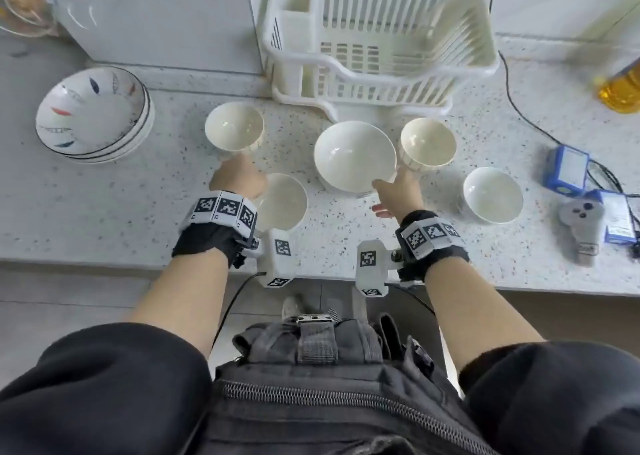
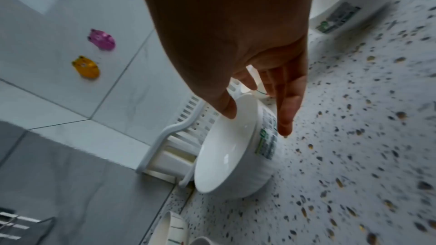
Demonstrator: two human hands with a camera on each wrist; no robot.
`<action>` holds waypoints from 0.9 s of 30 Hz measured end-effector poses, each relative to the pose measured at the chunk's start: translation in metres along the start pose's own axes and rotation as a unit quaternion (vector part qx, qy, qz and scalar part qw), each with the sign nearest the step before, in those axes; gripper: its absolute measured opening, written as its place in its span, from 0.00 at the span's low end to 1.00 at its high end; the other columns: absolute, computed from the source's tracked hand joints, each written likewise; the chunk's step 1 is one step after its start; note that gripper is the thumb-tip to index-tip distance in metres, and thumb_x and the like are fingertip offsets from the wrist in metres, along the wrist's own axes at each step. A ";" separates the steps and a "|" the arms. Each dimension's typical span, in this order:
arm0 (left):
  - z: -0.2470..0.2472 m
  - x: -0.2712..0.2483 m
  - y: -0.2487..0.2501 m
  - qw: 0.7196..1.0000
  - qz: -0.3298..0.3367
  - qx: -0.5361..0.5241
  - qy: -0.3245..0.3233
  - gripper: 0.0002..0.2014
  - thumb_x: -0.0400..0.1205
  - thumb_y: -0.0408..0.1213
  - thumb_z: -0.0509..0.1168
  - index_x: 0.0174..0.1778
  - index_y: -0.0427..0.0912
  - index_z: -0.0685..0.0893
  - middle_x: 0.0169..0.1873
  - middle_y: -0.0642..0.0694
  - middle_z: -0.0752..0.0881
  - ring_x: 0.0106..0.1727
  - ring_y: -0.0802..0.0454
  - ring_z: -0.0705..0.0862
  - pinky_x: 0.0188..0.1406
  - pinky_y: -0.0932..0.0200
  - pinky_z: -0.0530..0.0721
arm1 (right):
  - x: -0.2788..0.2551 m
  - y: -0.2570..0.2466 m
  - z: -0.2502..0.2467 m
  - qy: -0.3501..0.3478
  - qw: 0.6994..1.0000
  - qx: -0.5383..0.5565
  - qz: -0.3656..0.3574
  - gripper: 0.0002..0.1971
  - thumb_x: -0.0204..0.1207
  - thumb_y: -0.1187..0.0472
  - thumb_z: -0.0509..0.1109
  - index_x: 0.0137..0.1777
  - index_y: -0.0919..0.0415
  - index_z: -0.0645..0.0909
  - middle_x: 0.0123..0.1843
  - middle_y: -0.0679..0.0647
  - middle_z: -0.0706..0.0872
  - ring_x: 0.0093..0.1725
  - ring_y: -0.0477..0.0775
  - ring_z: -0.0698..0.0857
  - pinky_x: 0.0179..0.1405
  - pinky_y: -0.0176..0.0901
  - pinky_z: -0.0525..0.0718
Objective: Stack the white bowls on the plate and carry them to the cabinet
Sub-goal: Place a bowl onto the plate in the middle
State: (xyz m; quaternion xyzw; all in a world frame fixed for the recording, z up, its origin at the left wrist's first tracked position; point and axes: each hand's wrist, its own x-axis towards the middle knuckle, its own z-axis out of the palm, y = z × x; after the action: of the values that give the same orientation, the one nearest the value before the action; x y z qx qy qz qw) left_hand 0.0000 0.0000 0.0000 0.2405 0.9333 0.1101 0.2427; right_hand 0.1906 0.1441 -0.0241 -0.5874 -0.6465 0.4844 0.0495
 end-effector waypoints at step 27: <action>-0.005 0.038 -0.028 0.983 0.016 -0.138 -0.122 0.15 0.82 0.24 0.57 0.29 0.41 0.69 0.41 0.35 0.81 0.39 0.40 0.89 0.30 0.56 0.91 | 0.012 0.012 0.009 0.014 0.981 0.143 0.132 0.22 0.60 0.70 0.67 0.58 0.71 0.79 0.57 0.70 0.87 0.51 0.69 0.89 0.54 0.65 0.87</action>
State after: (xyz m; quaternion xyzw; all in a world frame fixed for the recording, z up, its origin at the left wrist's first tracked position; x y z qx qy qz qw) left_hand -0.0432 -0.0054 -0.0199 0.2314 0.8683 0.2120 0.3842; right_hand 0.1895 0.1465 -0.0431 -0.6610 -0.4867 0.5658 0.0781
